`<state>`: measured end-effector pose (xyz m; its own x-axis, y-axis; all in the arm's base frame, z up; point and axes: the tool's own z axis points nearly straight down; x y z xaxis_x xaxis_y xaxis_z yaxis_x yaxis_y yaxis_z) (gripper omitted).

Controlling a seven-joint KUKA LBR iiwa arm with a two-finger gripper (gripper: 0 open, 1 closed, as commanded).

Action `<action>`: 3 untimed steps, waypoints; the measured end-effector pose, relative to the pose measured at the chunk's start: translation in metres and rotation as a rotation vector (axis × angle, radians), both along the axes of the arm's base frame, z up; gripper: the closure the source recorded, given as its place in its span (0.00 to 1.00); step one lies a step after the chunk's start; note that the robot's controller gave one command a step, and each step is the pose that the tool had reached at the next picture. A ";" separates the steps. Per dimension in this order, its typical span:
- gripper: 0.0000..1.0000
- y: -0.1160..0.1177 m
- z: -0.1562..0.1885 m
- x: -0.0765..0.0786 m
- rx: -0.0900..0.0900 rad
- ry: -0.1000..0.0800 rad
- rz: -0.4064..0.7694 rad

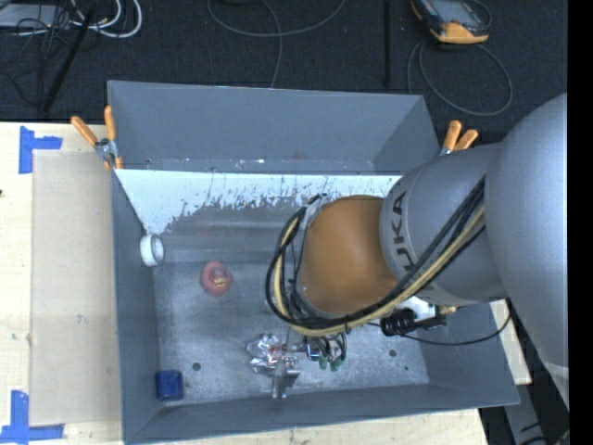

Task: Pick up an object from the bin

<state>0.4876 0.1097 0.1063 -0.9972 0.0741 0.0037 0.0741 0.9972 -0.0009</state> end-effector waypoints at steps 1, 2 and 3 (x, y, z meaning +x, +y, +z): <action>0.00 0.005 -0.036 0.007 0.002 -0.010 0.006; 0.00 0.005 -0.035 0.008 0.002 -0.006 0.001; 1.00 0.006 -0.032 0.010 0.004 -0.011 0.000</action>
Offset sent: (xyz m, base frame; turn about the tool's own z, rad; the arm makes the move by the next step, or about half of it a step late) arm 0.0048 0.0047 -0.0363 -0.0096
